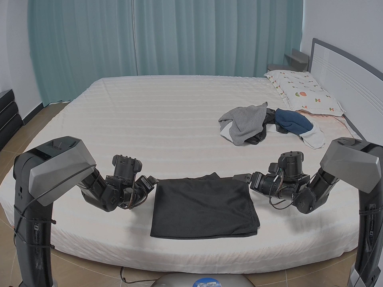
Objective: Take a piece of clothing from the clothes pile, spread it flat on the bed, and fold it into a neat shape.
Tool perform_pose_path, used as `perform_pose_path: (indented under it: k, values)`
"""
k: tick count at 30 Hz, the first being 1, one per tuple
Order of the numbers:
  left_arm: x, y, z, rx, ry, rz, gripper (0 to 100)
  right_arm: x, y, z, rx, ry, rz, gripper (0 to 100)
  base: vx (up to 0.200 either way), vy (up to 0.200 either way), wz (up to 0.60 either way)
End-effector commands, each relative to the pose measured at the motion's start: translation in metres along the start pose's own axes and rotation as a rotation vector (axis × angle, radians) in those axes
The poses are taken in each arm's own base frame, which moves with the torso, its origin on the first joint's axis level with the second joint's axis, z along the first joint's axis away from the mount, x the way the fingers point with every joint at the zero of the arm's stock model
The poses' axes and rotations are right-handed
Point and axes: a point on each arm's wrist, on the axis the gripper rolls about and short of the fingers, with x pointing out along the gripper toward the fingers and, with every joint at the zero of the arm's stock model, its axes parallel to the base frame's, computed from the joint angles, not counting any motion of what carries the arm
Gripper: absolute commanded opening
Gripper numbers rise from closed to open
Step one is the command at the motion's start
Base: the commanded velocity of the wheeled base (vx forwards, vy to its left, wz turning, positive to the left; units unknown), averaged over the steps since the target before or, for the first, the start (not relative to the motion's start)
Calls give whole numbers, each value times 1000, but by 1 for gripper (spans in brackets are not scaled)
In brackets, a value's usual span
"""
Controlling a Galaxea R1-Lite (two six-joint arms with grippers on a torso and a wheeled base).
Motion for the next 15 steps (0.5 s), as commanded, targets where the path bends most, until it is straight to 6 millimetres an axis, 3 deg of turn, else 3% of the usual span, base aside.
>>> perform_pose_path:
  k: [1,10,15]
  values:
    - [-1,0,0,-1,0,0,100,24,-16,-3,34,-11,-25,100,0,0,0]
    - [4,-11,5,1,-21,-38,100,34,-21,17,33,-83,-24,100,0,0,0]
    - [17,-20,6,10,-37,-62,100,38,-27,12,38,-71,-37,100,0,0,0]
